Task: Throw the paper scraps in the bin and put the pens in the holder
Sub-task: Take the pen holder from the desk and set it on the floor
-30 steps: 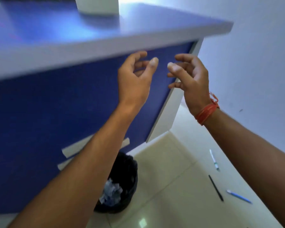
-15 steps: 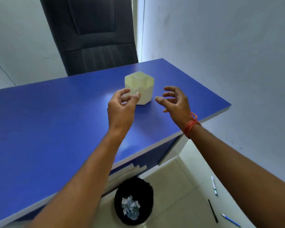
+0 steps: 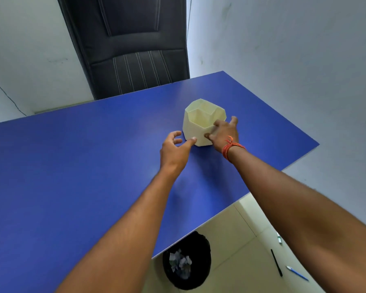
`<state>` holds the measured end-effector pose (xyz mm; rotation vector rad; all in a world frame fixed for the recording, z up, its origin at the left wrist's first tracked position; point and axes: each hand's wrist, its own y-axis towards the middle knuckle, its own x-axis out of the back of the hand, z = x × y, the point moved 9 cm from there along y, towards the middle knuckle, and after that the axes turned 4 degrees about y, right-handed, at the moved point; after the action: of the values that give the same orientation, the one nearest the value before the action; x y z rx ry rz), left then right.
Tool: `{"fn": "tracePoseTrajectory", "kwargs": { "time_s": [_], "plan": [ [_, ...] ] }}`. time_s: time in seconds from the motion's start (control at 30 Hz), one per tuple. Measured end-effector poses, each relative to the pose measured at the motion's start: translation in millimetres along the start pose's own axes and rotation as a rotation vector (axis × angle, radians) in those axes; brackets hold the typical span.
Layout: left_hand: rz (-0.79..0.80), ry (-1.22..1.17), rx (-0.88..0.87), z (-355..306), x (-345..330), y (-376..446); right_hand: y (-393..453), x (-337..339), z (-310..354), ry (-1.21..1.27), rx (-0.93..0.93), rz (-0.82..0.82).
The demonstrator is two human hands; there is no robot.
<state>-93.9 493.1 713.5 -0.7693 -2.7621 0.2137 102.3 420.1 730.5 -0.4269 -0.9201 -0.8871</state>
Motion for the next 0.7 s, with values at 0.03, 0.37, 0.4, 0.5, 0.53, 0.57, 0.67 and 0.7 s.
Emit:
{"fn": "tracePoseTrajectory", "kwargs": {
  "time_s": [0.03, 0.37, 0.4, 0.5, 0.53, 0.57, 0.67, 0.7],
  "plan": [
    [0.003, -0.007, -0.005, -4, -4, 0, -1, 4, -3, 0.035, 0.003, -0.011],
    [0.161, -0.143, -0.08, -68, -99, -36, -61, 122, -91, 0.294, 0.015, -0.197],
    [0.18, -0.145, -0.088, -73, -113, -43, -68, 136, -108, 0.3, 0.011, -0.214],
    [0.226, -0.134, -0.097, -76, -167, -67, -95, 180, -169, 0.33, -0.036, -0.278],
    [0.249, -0.125, -0.093, -74, -192, -80, -108, 196, -196, 0.336, -0.065, -0.304],
    [0.266, -0.119, -0.09, -71, -210, -89, -117, 206, -216, 0.339, -0.088, -0.323],
    [0.33, -0.099, -0.08, -54, -271, -125, -150, 228, -282, 0.346, -0.134, -0.358],
    [0.353, -0.092, -0.075, -46, -296, -138, -159, 233, -310, 0.357, -0.162, -0.358]
  ]
}}
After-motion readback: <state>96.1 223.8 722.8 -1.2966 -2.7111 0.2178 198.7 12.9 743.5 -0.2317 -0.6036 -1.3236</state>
